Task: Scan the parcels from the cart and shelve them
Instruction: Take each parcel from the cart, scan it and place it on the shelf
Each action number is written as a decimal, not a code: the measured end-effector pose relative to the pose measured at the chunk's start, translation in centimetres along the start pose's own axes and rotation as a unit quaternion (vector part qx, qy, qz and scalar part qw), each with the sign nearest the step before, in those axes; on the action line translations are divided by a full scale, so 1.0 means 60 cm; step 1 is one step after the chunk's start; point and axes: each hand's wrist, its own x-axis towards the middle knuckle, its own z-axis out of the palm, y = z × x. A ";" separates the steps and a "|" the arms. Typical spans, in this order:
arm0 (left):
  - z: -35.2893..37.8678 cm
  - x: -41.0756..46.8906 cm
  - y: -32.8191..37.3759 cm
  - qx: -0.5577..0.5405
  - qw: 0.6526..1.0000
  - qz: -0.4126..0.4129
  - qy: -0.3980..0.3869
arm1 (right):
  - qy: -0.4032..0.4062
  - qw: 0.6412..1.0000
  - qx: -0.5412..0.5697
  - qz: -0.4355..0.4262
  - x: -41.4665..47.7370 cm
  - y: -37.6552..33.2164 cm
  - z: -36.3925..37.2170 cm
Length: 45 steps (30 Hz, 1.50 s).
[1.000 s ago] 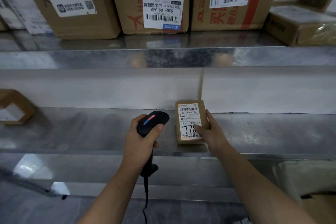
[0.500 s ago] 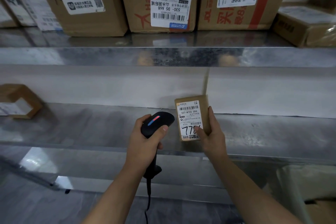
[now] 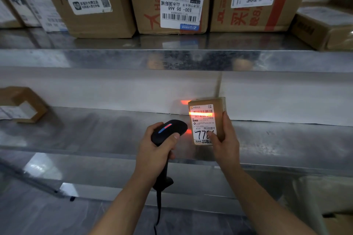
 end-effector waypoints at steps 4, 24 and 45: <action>0.003 0.004 0.004 -0.017 1.000 -0.003 0.004 | 0.000 1.000 0.004 -0.004 0.004 0.002 0.000; -0.013 0.005 0.002 -0.078 0.996 -0.030 0.007 | 0.026 0.999 -0.020 -0.001 0.007 0.011 0.009; -0.051 -0.010 0.001 -0.082 0.996 -0.025 0.012 | 0.039 0.999 -0.030 -0.011 -0.003 0.002 0.018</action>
